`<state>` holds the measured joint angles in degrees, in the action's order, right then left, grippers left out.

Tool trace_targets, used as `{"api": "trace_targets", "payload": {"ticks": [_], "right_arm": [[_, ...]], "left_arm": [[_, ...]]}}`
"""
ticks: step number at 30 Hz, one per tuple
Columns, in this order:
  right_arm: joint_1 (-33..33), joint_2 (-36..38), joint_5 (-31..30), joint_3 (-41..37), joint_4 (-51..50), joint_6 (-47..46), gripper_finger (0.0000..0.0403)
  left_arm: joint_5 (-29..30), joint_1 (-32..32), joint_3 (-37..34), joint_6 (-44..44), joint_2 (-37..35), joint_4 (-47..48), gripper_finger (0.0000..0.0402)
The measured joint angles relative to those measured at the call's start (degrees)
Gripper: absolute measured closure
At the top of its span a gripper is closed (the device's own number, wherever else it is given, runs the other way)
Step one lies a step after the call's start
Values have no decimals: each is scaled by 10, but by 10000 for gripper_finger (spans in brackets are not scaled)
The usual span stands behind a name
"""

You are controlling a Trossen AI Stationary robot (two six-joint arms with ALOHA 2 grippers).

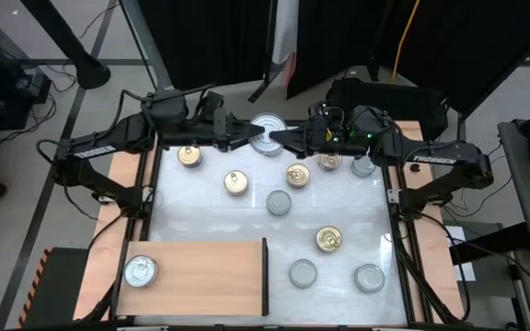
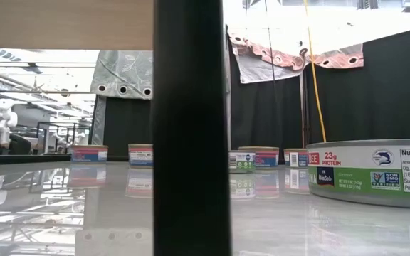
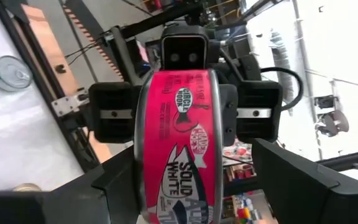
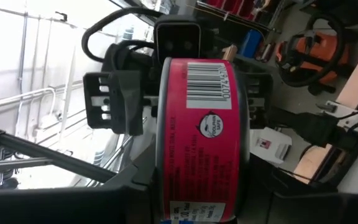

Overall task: Stack canned seafood by type on shelf
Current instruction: Stack the red tuna can on top of the other red tuna can on the shelf

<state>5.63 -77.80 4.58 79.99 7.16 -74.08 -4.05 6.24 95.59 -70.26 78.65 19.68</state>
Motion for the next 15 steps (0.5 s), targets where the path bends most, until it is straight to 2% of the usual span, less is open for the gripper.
{"api": "trace_targets", "payload": {"ticks": [6,15], "right_arm": [[0,0,-5,0,4,10,281],[0,0,3,1,4,21,279]], "left_arm": [[-3,0,0,0,-16,21,132],[-31,2,0,1,-19,34,230]]}}
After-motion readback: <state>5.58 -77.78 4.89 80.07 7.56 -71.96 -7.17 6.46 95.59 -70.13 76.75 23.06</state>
